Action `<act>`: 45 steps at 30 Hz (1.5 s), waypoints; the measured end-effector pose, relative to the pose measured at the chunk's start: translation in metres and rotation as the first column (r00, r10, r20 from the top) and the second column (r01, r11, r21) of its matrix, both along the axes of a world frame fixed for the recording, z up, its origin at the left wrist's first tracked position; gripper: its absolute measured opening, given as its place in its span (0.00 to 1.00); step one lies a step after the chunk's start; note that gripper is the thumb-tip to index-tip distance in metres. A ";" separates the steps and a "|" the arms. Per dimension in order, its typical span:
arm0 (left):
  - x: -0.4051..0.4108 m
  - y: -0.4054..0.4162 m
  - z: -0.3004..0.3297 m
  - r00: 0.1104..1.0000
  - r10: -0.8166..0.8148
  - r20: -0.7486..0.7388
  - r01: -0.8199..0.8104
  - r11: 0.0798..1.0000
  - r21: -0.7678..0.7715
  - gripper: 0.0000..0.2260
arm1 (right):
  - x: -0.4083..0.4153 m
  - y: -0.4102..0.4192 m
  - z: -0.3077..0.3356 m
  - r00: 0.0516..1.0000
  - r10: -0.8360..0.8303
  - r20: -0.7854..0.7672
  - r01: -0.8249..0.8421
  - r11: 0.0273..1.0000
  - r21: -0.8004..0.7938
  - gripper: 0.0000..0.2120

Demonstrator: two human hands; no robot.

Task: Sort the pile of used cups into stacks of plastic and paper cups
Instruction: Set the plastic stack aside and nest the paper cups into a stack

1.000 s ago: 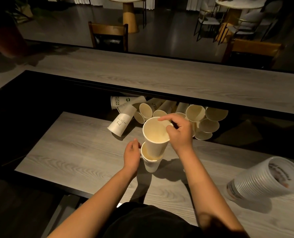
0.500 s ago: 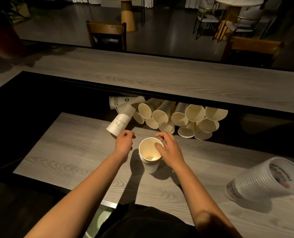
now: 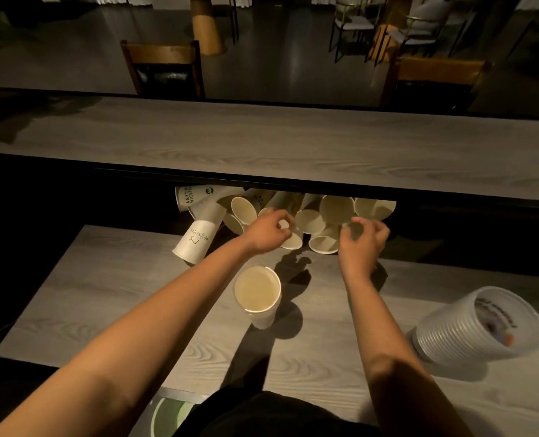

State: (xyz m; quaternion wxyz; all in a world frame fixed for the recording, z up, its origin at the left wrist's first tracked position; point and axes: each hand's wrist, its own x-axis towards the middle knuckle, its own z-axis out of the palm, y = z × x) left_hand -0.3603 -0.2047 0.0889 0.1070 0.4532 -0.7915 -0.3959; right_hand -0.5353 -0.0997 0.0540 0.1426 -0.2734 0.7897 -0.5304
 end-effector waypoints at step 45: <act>0.013 0.035 0.008 0.795 0.337 -0.504 -0.520 0.806 -0.283 0.14 | 0.038 0.047 0.002 0.989 -0.133 0.060 0.145 0.936 -0.320 0.15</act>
